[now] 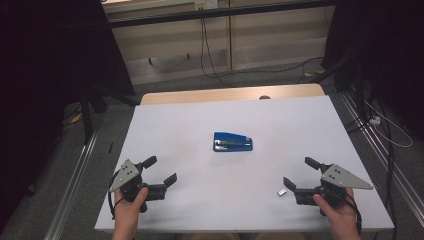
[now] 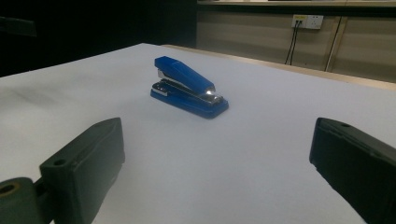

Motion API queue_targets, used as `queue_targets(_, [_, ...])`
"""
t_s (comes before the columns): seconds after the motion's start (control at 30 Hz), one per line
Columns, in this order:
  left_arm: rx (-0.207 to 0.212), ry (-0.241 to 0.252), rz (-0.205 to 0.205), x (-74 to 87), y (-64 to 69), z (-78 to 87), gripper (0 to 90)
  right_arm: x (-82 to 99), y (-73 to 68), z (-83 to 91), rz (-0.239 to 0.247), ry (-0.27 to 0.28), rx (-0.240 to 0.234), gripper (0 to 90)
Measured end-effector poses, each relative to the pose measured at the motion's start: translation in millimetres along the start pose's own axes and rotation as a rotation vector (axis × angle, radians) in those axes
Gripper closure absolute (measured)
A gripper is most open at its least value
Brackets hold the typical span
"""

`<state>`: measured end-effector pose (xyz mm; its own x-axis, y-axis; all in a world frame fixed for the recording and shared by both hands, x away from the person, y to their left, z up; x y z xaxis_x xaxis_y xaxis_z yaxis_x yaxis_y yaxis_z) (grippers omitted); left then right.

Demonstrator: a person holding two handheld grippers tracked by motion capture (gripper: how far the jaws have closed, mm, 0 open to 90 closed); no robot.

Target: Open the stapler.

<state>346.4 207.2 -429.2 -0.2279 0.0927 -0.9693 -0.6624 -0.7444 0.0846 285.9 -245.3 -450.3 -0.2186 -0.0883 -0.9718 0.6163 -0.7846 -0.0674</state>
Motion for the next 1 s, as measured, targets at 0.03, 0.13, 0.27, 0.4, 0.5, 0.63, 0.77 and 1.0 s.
queue_targets(0.03, [-0.002, 0.001, 0.003, -0.2, 0.0, 0.2, 2.4, 0.1, -0.6, -0.2, 0.006, -0.004, 0.000, 3.1])
queue_targets(0.13, [-0.003, 0.007, 0.007, -1.2, 0.5, 1.1, 2.4, -0.4, -1.4, 0.3, 0.010, -0.003, -0.001, 3.1])
queue_targets(0.27, [-0.006, 0.008, 0.004, -2.1, 0.0, 1.2, 2.4, -0.2, 0.0, 0.4, 0.005, -0.004, 0.000, 3.0])
queue_targets(0.4, [-0.004, 0.005, 0.004, -1.8, 0.5, 0.6, 2.5, -0.5, 0.5, -2.5, 0.012, -0.009, -0.002, 3.0])
queue_targets(0.5, [-0.004, 0.005, 0.008, -3.0, 1.2, -1.5, 2.5, 0.1, 1.1, -4.7, 0.019, -0.018, -0.004, 3.2])
queue_targets(0.63, [-0.003, -0.009, 0.006, -3.9, 2.6, -7.3, 2.5, -0.8, 2.9, -5.1, 0.031, -0.022, 0.011, 3.2])
queue_targets(0.77, [0.007, -0.016, 0.002, -5.2, 5.2, -12.6, 2.6, -0.8, 5.4, -5.7, 0.027, -0.023, 0.021, 3.1])
queue_targets(1.0, [0.044, -0.024, -0.009, -9.6, 13.3, -22.8, 2.6, -1.6, 8.4, -6.0, 0.021, -0.022, 0.037, 3.0])
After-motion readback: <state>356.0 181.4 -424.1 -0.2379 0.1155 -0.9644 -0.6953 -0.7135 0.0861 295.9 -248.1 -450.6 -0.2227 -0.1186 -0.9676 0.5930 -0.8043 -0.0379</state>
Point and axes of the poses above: each handheld gripper's, and its own axes: z roughly backward along the jaws, x roughly out of its underside, y roughly to its right, the point moved 4 cm from there along -z, roughly forward along the jaws, and after that the axes turned 6 degrees about -x, right-handed, at the moved point
